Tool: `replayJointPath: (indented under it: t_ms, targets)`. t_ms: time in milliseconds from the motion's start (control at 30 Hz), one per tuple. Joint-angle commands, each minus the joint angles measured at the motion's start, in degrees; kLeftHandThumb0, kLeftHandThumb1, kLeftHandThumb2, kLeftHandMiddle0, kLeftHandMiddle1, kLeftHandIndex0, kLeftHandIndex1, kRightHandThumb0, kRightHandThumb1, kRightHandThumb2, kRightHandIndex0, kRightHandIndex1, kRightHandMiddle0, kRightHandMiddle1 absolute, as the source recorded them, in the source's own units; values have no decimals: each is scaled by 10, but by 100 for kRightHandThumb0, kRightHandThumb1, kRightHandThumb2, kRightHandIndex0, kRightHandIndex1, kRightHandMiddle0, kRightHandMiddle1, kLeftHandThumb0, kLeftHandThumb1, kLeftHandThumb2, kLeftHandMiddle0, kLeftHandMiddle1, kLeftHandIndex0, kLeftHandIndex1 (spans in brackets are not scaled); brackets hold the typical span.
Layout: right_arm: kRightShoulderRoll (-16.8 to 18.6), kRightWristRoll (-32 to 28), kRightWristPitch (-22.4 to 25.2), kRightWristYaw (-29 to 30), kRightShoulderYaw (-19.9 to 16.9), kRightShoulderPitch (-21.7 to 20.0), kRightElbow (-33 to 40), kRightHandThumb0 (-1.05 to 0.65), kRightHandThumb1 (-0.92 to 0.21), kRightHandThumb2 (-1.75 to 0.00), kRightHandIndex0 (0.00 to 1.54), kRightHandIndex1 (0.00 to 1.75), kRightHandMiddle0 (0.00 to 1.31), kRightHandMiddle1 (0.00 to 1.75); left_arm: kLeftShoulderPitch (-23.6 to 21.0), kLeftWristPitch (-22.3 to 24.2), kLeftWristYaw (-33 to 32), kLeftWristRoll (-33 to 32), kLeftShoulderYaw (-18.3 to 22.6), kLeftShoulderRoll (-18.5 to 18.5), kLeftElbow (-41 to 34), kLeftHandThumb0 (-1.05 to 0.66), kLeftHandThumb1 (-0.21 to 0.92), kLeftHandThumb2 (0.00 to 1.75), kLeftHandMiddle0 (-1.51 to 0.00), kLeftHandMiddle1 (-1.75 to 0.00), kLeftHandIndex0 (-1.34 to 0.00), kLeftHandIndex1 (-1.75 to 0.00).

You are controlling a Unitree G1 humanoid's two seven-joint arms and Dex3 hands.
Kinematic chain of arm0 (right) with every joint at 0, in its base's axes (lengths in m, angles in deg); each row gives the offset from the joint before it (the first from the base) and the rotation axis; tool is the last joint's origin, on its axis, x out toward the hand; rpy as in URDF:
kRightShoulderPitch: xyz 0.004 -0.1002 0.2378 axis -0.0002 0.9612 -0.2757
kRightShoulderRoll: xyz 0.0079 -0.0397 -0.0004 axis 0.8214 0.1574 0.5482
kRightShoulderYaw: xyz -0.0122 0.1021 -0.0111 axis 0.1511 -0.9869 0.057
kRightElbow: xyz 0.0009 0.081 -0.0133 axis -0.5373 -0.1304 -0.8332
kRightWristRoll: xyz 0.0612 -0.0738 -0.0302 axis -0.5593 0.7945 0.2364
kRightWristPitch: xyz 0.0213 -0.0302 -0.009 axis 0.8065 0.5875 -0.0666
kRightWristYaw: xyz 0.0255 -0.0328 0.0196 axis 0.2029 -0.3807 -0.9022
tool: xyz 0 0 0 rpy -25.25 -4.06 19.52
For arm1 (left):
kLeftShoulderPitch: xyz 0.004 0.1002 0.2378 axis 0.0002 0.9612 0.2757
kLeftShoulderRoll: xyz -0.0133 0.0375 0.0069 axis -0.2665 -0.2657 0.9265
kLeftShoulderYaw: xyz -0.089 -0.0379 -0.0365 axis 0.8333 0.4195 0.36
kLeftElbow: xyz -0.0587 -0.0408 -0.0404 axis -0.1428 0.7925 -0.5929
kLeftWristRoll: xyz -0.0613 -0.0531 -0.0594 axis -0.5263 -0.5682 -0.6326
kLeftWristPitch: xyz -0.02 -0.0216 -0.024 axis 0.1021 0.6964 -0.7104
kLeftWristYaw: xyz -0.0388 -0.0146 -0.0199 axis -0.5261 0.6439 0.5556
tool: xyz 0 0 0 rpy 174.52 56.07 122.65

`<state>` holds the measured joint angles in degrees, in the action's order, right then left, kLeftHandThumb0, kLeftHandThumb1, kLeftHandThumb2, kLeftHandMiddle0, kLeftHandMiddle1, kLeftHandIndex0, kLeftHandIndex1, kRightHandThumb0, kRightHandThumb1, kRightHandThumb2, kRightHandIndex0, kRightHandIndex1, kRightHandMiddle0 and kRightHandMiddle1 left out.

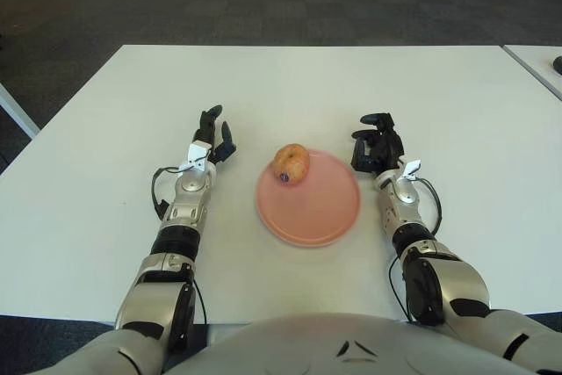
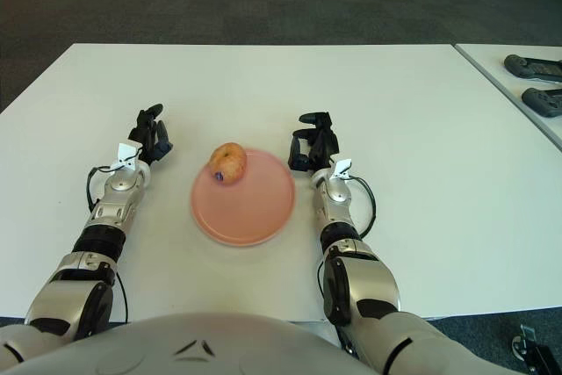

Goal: Put the apple into the plate.

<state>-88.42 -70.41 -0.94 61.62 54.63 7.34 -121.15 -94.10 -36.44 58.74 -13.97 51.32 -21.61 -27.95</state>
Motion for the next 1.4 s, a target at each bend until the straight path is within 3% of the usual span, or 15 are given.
replayJointPath:
  t_ms: [0, 933, 1367]
  targets:
    - [7, -4, 10, 2, -3, 19, -15, 53, -16, -151, 74, 175, 95, 175, -10, -5, -7, -4, 4, 3, 16, -86, 92, 97, -10, -24, 0, -56]
    - [3, -6, 19, 2, -4, 20, -13, 53, -15, -151, 74, 175, 95, 175, 0, -120, -66, 17, -3, 36, 60, -84, 92, 94, -13, -28, 0, -62]
    - [4, -6, 14, 7, -7, 18, -16, 53, -15, -151, 74, 175, 94, 175, -2, -149, -65, 14, -7, 36, 79, -82, 92, 91, -13, -30, 0, -64]
